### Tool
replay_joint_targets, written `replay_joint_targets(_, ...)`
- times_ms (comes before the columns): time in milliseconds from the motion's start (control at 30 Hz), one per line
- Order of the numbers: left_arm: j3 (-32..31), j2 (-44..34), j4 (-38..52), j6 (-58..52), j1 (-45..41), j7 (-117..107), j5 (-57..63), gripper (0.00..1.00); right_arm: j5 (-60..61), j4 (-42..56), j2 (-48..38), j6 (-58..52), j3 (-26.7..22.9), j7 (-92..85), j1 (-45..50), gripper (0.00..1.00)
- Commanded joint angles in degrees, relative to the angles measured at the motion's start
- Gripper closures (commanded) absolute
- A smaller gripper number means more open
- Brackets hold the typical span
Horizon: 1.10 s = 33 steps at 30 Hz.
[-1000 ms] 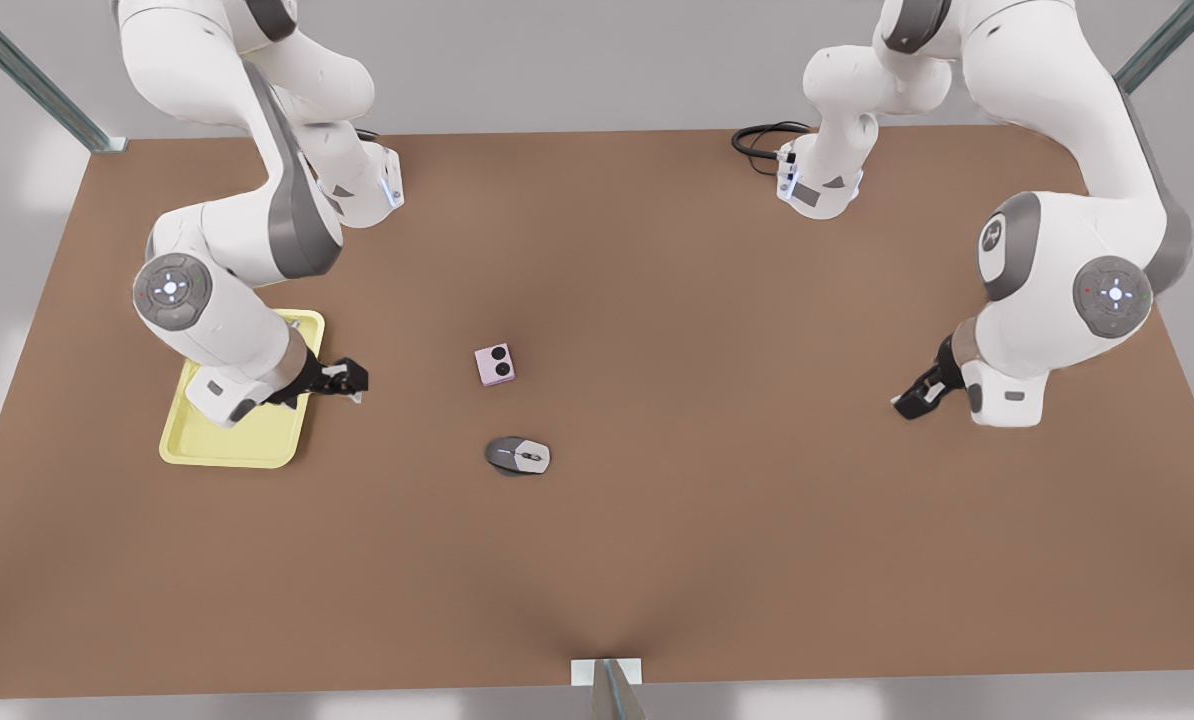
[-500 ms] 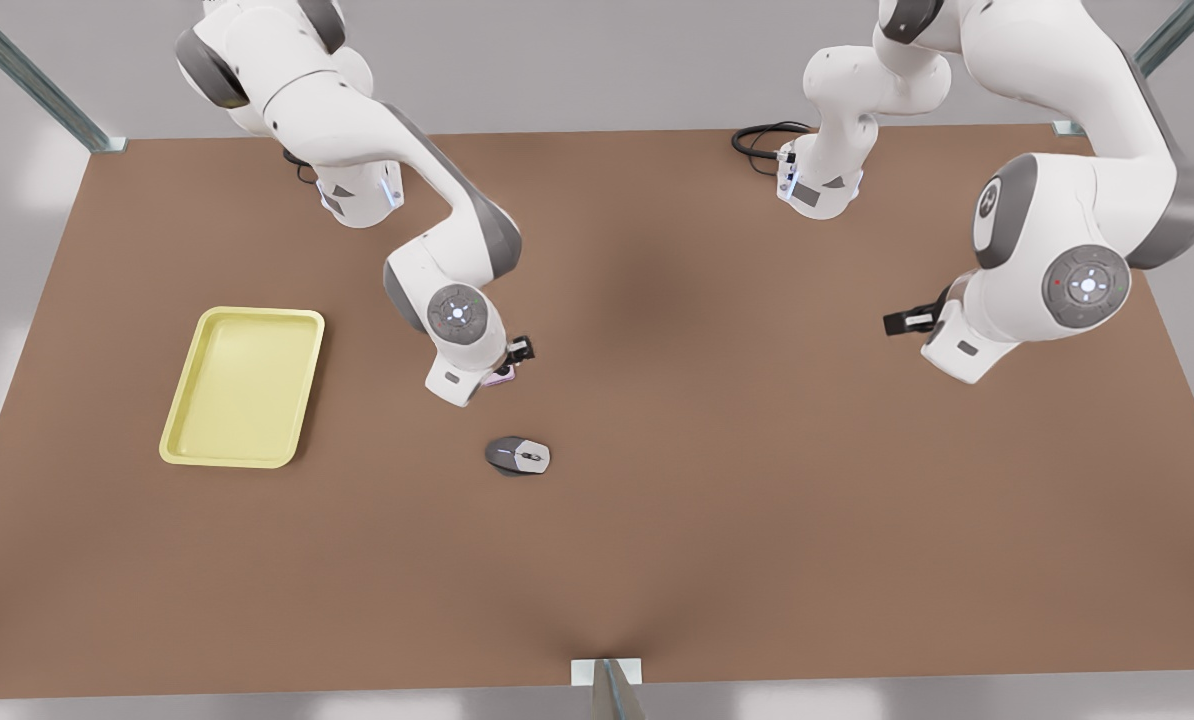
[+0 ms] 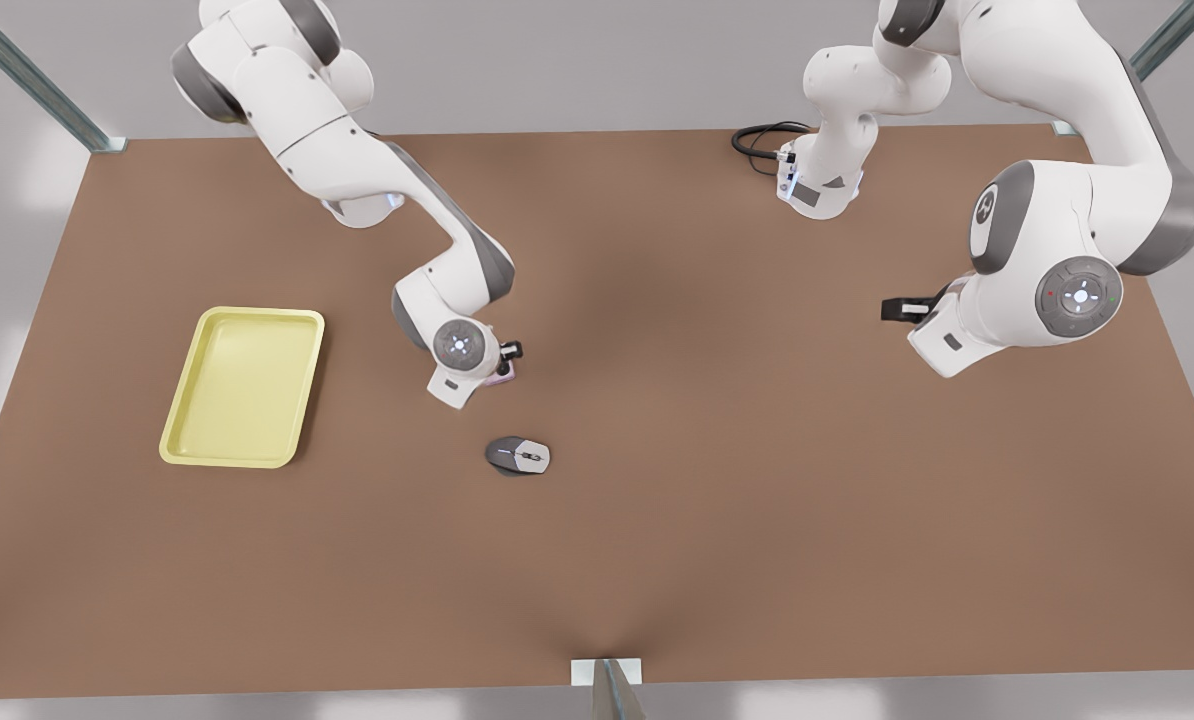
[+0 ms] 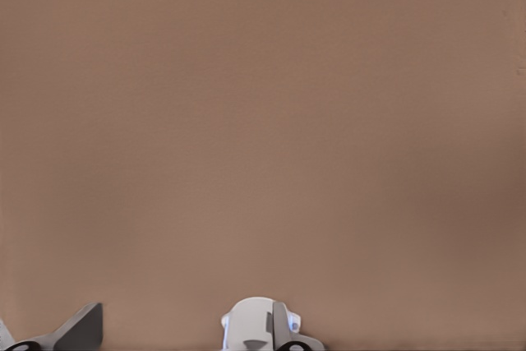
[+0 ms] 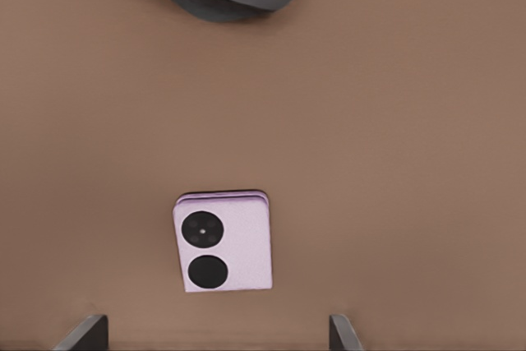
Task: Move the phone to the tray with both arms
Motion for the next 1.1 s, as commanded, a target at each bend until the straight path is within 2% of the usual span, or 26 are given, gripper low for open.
replay_joint_targets(0, -0.01, -0.04, 0.02, -0.05, 0.00, 10.18, 0.03, 0.00, 0.15, -1.24, -0.15, 4.47, 0.57, -0.95, -0.09, 0.00)
replay_joint_targets(200, -0.01, 0.32, 0.20, -0.05, 0.00, 10.27, 0.03, 0.00, -1.78, -8.09, 2.22, 20.64, 0.66, -7.72, 0.08, 0.00)
replay_joint_targets(367, -0.01, 0.32, 0.20, -0.05, 0.00, 10.27, 0.03, 0.00, -4.86, -9.24, 4.95, 24.69, 0.22, -7.72, 0.52, 0.00)
replay_joint_targets(900, -0.01, 0.84, 0.11, 0.12, 0.00, 10.27, 0.03, 0.00, -5.56, -11.87, 5.48, 24.07, 0.57, -8.34, 1.40, 0.00)
replay_joint_targets(933, -0.01, 0.93, 0.02, 0.12, 0.00, 10.27, 0.03, 0.00, -5.56, -11.87, 5.57, 24.16, 0.48, -8.34, 1.40, 0.03)
replay_joint_targets(1067, -0.01, 1.20, 0.20, 0.30, 0.00, 10.27, 0.03, 0.00, -5.56, -12.14, 6.36, 24.42, 0.13, -8.34, 1.40, 0.04)
